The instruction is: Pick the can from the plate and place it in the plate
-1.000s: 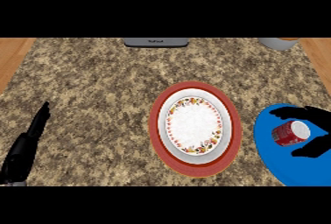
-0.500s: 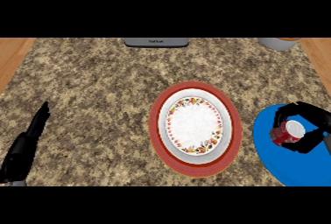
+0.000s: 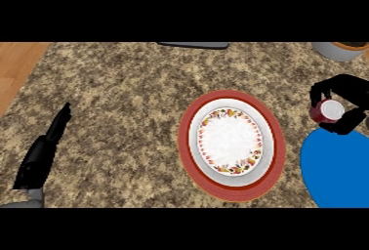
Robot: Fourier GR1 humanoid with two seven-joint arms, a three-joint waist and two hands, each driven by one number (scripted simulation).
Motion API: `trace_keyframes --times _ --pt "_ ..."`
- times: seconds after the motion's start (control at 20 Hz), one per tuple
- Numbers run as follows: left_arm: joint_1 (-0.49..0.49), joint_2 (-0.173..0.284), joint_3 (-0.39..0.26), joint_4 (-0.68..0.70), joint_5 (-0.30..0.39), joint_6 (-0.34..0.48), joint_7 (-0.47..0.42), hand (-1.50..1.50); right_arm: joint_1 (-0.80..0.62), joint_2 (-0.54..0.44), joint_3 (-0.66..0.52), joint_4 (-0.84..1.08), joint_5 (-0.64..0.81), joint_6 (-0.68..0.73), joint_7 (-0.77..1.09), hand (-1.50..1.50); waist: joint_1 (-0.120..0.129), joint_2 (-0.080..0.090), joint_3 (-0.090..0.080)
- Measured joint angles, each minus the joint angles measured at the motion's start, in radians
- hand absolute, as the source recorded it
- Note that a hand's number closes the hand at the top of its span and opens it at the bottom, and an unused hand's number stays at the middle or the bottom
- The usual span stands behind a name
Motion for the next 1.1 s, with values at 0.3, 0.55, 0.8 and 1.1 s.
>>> trace_keyframes --times 0.3,0.55,0.8,1.1 --pt "-0.005 0.002 0.005 0.011 -0.003 0.003 -0.008 0.00 -0.110 -0.005 -0.075 0.133 -0.003 -0.177 -0.130 1.50 -0.002 -0.001 0.000" --pt "0.002 0.003 0.010 0.009 -0.004 0.004 0.002 0.00 -0.183 -0.008 -0.164 0.208 -0.066 -0.257 -0.283 1.50 -0.015 -0.007 0.000" --pt "0.015 -0.001 0.016 0.011 -0.007 0.014 0.002 0.00 -0.246 -0.016 -0.209 0.241 -0.139 -0.202 -0.402 1.50 -0.035 -0.017 -0.003" --pt "0.039 -0.007 0.022 0.013 -0.010 0.022 0.002 0.00 -0.291 0.018 -0.178 0.207 -0.188 -0.145 -0.415 1.50 -0.062 -0.030 -0.005"
